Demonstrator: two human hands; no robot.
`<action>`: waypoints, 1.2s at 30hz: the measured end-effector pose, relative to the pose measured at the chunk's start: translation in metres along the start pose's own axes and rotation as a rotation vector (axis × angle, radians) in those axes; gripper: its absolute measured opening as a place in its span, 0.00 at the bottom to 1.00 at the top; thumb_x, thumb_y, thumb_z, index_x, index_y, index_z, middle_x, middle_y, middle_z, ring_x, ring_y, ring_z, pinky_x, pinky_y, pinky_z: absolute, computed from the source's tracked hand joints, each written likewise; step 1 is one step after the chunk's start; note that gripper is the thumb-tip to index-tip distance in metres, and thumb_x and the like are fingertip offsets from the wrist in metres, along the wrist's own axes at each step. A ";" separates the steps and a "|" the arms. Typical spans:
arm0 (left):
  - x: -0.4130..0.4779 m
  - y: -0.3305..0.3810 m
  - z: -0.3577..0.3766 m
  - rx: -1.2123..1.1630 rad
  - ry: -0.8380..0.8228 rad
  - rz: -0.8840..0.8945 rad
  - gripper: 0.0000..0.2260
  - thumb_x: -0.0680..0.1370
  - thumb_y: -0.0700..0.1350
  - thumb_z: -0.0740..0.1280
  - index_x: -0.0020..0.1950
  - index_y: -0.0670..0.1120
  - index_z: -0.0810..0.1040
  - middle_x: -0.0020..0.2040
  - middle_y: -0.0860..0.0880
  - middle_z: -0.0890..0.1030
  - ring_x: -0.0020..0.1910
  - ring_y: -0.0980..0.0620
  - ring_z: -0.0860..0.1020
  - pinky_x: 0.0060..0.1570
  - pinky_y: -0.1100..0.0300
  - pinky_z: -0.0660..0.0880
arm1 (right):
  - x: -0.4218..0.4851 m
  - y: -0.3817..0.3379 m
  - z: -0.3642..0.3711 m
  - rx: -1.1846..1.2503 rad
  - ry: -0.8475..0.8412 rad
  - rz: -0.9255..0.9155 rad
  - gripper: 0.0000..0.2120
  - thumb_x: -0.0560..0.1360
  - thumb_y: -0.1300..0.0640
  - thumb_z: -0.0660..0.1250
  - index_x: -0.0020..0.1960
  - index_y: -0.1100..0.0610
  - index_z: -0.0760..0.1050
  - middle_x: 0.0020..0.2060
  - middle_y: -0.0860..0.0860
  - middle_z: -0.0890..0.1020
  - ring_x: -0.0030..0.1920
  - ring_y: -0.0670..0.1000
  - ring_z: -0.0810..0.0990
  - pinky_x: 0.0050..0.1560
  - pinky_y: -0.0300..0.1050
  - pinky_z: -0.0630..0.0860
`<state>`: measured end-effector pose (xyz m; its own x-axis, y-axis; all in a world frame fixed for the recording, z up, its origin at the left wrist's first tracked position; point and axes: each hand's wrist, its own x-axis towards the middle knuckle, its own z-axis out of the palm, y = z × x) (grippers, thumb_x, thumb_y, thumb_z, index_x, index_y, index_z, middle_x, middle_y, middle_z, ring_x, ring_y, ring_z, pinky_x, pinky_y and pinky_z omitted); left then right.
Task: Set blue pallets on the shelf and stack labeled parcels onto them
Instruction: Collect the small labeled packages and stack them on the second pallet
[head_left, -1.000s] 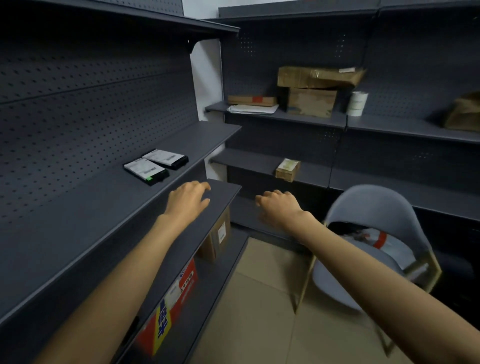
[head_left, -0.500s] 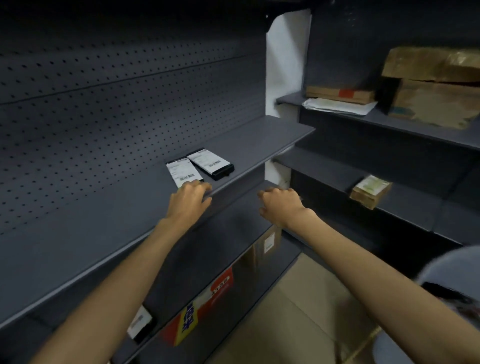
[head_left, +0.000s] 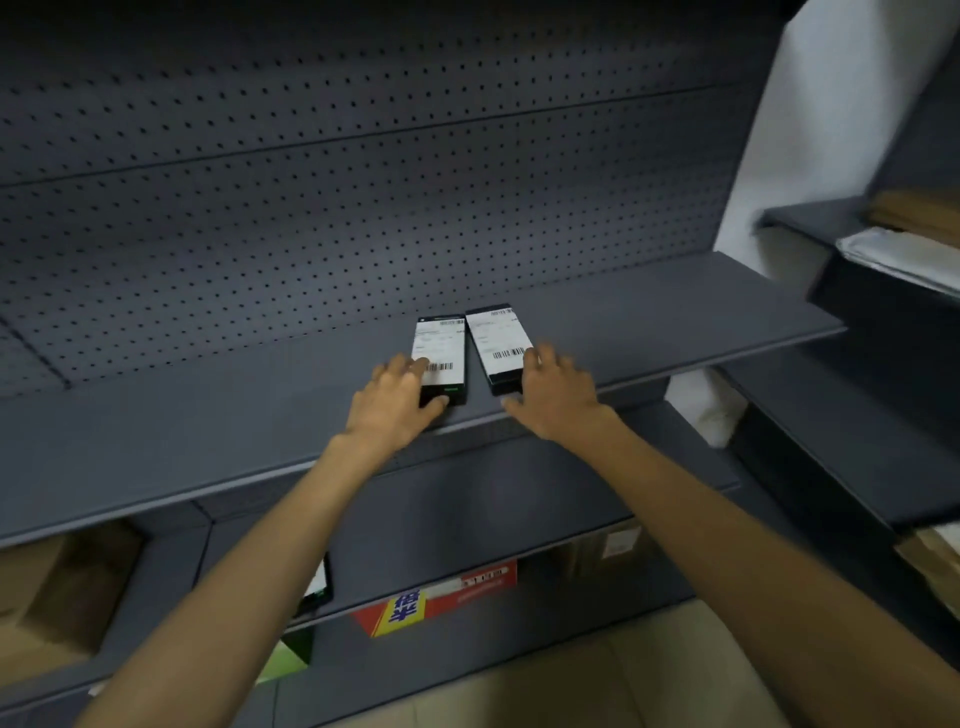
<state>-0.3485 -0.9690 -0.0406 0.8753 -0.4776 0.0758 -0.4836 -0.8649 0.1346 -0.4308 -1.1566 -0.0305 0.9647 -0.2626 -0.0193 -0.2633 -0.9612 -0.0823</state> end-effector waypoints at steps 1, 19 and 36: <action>0.004 0.004 0.003 -0.006 -0.027 -0.019 0.30 0.79 0.59 0.62 0.77 0.48 0.61 0.74 0.46 0.64 0.72 0.42 0.64 0.60 0.42 0.72 | 0.011 -0.002 0.001 0.001 -0.007 0.002 0.38 0.79 0.40 0.60 0.77 0.64 0.53 0.74 0.60 0.58 0.70 0.62 0.64 0.64 0.56 0.69; 0.059 -0.025 0.016 -0.180 0.151 -0.277 0.30 0.74 0.56 0.67 0.74 0.49 0.65 0.73 0.46 0.63 0.68 0.38 0.67 0.63 0.46 0.69 | 0.129 -0.044 -0.002 0.127 -0.013 -0.245 0.35 0.77 0.46 0.62 0.77 0.59 0.54 0.75 0.55 0.59 0.69 0.66 0.64 0.66 0.58 0.65; -0.111 -0.121 -0.019 -0.067 0.551 -0.983 0.30 0.71 0.55 0.70 0.69 0.47 0.67 0.71 0.47 0.63 0.66 0.41 0.69 0.56 0.48 0.73 | 0.114 -0.232 0.009 0.197 -0.036 -1.037 0.33 0.77 0.47 0.63 0.76 0.59 0.58 0.73 0.53 0.62 0.68 0.64 0.64 0.65 0.57 0.67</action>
<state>-0.3875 -0.8082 -0.0462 0.7642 0.5536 0.3309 0.4017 -0.8099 0.4274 -0.2598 -0.9628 -0.0230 0.7174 0.6856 0.1237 0.6924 -0.6820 -0.2356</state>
